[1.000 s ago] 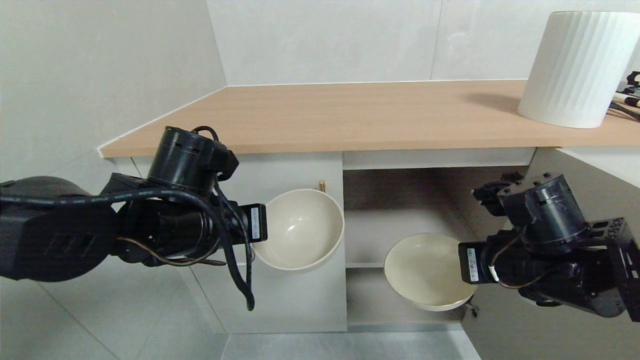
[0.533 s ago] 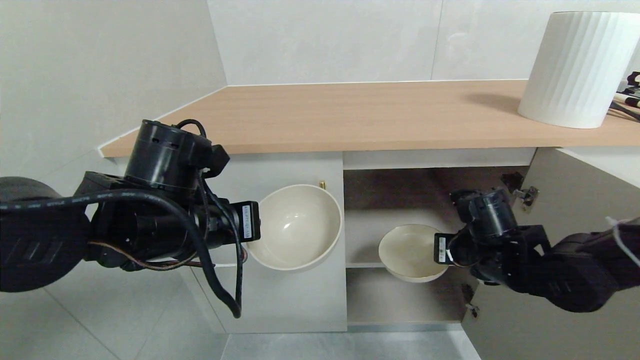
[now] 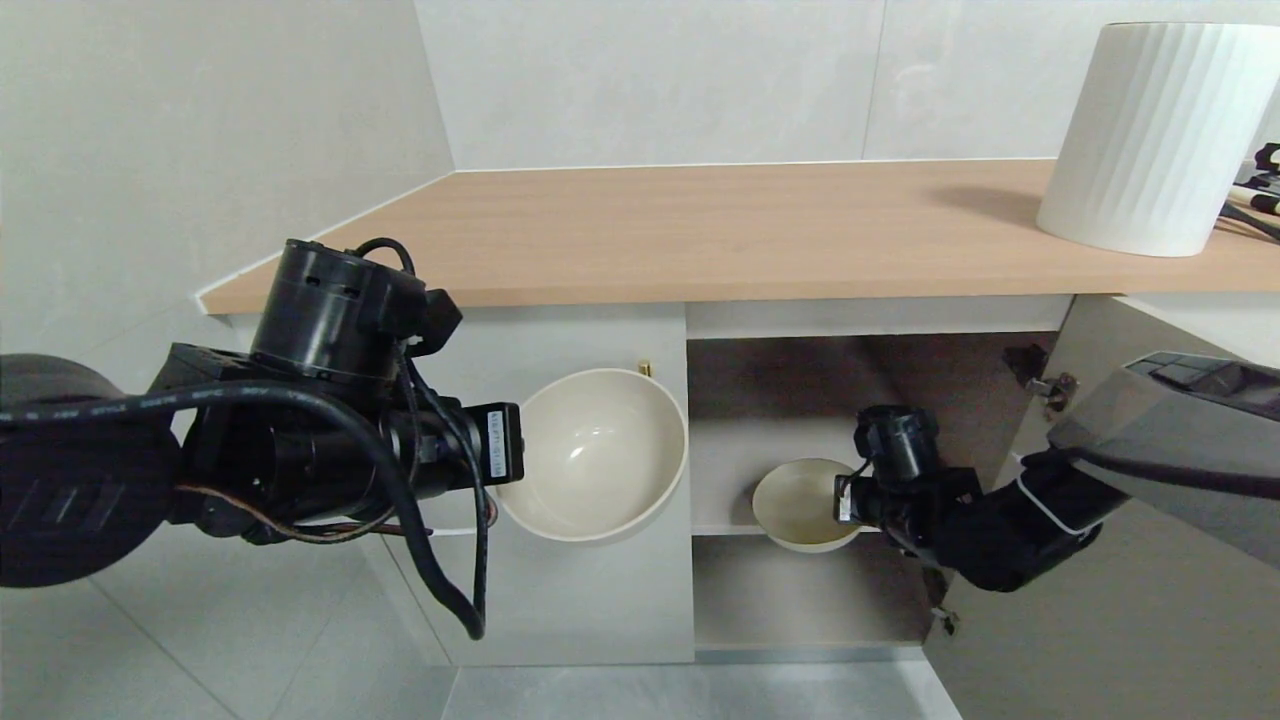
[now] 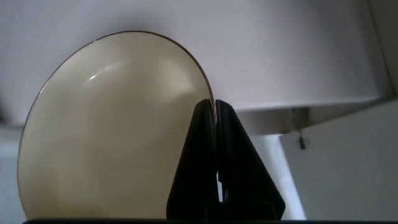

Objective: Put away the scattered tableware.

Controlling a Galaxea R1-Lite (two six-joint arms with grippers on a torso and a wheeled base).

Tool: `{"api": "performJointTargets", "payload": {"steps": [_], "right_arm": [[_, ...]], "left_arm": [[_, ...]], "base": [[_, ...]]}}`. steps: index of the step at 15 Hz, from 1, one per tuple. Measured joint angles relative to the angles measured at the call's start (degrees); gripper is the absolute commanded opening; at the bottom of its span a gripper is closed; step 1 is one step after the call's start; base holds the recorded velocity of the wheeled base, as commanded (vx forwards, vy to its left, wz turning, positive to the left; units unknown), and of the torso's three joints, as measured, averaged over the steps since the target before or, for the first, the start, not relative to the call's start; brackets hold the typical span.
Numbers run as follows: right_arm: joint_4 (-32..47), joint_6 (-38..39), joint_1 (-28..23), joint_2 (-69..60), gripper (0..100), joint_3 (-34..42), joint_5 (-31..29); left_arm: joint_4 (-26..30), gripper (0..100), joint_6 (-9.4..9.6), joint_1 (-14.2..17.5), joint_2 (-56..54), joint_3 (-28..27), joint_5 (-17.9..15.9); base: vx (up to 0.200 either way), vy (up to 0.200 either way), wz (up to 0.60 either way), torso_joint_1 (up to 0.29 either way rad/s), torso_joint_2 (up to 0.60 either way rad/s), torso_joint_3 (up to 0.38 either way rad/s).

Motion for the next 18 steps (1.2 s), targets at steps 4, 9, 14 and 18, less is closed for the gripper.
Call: {"api": "performJointTargets", "payload": {"steps": [4, 9, 14, 18], "right_arm": [[-0.02, -3.01, -2.01, 5.97, 0, -6.86, -3.56], [0.48, -3.72, -4.11, 12.15, 0, -14.54, -6.61], [2.99, -3.94, -4.82, 15.92, 0, -21.09, -9.64], [3.82, -3.89, -4.96, 17.52, 0, -23.81, -9.95]], "left_arm": [[0.02, 0, -0.15, -0.74, -0.15, 0.00, 0.09], [0.00, 0, -0.26, -2.32, 0.07, 0.33, 0.09], [0.00, 0, -0.20, -3.06, 0.28, 0.66, 0.09], [-0.06, 0, -0.24, -3.08, 0.80, 0.72, 0.09]], "base": [[0.000, 0.000, 0.00, 0.000, 0.00, 0.000], [0.000, 0.000, 0.00, 0.000, 0.00, 0.000], [0.000, 0.000, 0.00, 0.000, 0.00, 0.000], [0.000, 0.000, 0.00, 0.000, 0.00, 0.000]]}}
